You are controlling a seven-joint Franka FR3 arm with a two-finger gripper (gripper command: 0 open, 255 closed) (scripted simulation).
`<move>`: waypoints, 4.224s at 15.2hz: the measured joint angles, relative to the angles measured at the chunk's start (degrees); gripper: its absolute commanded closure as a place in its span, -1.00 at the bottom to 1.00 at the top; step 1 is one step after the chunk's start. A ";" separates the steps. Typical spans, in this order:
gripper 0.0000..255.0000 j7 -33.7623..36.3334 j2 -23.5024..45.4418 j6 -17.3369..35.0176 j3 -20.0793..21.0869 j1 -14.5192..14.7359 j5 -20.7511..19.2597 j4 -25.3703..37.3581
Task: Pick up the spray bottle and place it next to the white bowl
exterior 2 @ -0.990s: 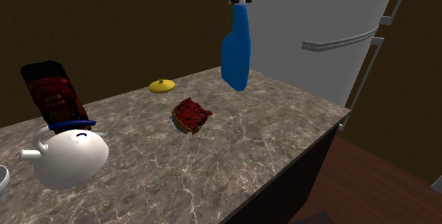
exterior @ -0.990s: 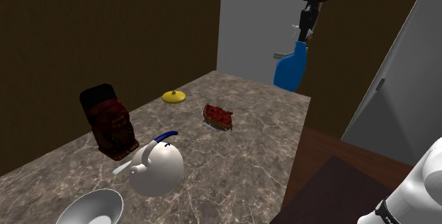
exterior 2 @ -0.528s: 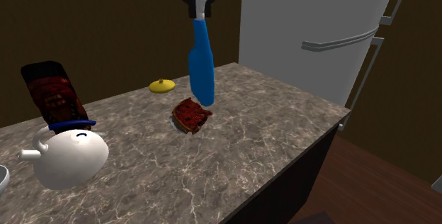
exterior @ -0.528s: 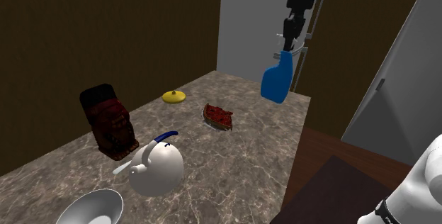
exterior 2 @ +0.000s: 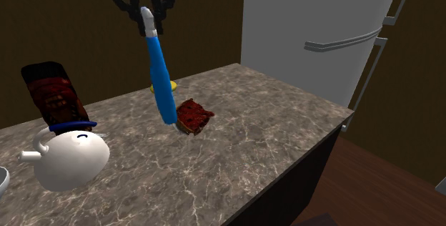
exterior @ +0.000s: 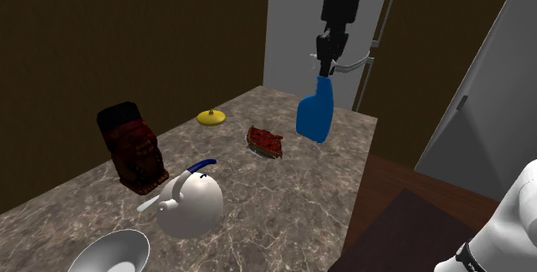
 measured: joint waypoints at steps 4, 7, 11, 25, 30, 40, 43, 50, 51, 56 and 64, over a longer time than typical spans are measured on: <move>1.00 5.34 2.20 1.64 3.37 2.04 0.28 0.72; 1.00 9.76 4.22 3.26 6.09 3.78 0.25 1.13; 1.00 15.32 7.61 4.98 9.32 6.02 -0.33 2.83; 1.00 34.98 29.23 6.26 17.35 17.53 -9.29 21.32; 1.00 40.54 39.34 3.91 17.82 24.07 -13.71 32.86; 1.00 43.87 47.34 5.82 17.27 28.79 -16.75 38.44; 1.00 44.09 47.22 8.16 17.24 28.40 -16.79 35.93; 1.00 44.46 47.43 13.42 17.04 27.60 -17.05 30.74; 1.00 44.46 47.29 14.31 17.02 27.35 -17.04 29.67; 1.00 44.91 48.04 17.66 16.79 27.21 -17.46 26.97; 1.00 45.08 48.54 19.22 16.63 27.17 -17.72 25.87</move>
